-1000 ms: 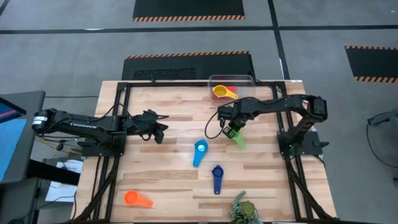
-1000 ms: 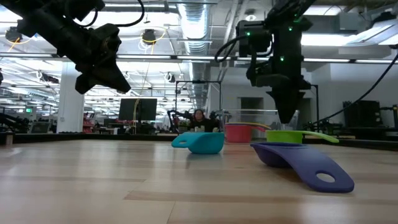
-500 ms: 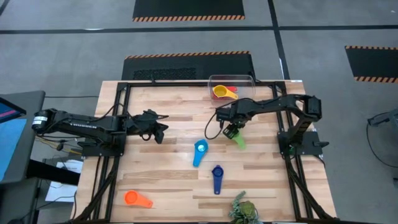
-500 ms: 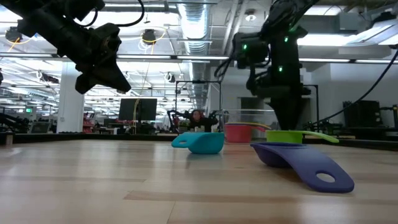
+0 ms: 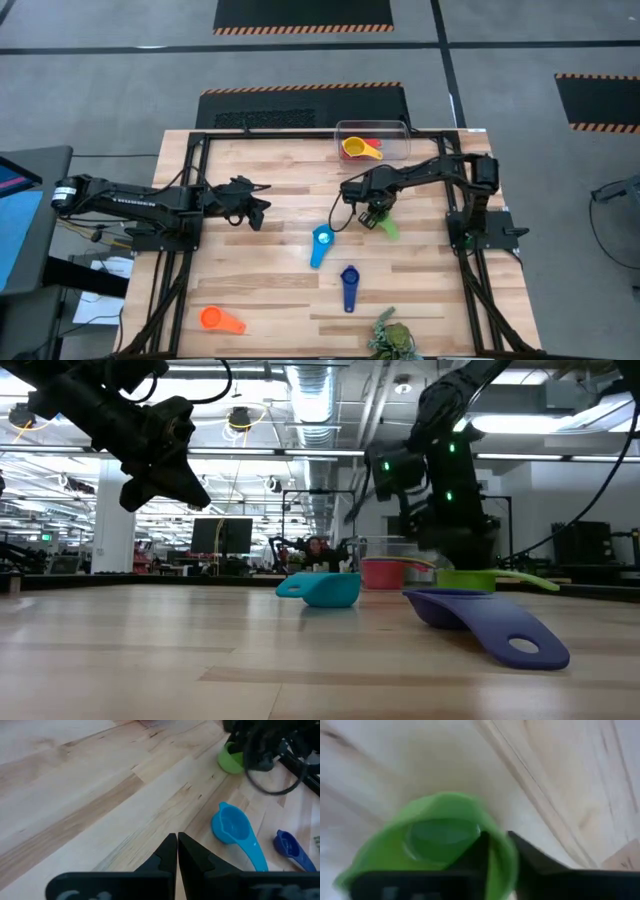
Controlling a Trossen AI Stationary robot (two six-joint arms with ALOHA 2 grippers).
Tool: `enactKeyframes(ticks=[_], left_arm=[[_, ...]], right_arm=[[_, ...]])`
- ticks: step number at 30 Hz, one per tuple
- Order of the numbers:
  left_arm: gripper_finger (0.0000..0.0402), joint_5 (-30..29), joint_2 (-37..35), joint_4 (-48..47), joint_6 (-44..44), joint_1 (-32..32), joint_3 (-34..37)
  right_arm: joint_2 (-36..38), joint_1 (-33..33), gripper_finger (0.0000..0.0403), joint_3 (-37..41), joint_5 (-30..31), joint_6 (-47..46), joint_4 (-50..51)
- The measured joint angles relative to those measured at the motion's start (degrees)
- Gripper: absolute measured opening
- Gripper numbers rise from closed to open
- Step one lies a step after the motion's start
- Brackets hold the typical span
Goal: Nest measuring cups in basket
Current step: Stack the green measuring cup on top of the yellow measuring cup in the transparent bin
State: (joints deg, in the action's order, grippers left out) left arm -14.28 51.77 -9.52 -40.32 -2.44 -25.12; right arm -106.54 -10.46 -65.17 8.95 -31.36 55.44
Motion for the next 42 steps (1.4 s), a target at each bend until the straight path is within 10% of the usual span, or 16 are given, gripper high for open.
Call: enactKeyframes(ticks=[11, 21, 34, 42], left_arm=[[0.0000, -0.09, -0.02, -0.25, 1.33, 0.00, 0.00], [0.0000, -0.12, -0.02, -0.11, 1.62, 0.00, 0.00], [0.0000, -7.78, 0.00, 0.00, 0.00, 0.00, 0.00], [0.0000, -9.98, -0.01, 0.00, -0.02, 0.00, 0.00]], right_arm=[[14.25, 3.86, 0.0009, -11.98, 6.91, 4.25, 4.71], [21.53, -3.47, 0.0008, -31.36, 27.44, 44.28, 1.20], [12.99, -30.87, 0.0008, -36.32, -0.44, 65.41, 3.12], [-0.48, -34.08, 0.0008, -36.26, -4.14, 71.45, 3.04]])
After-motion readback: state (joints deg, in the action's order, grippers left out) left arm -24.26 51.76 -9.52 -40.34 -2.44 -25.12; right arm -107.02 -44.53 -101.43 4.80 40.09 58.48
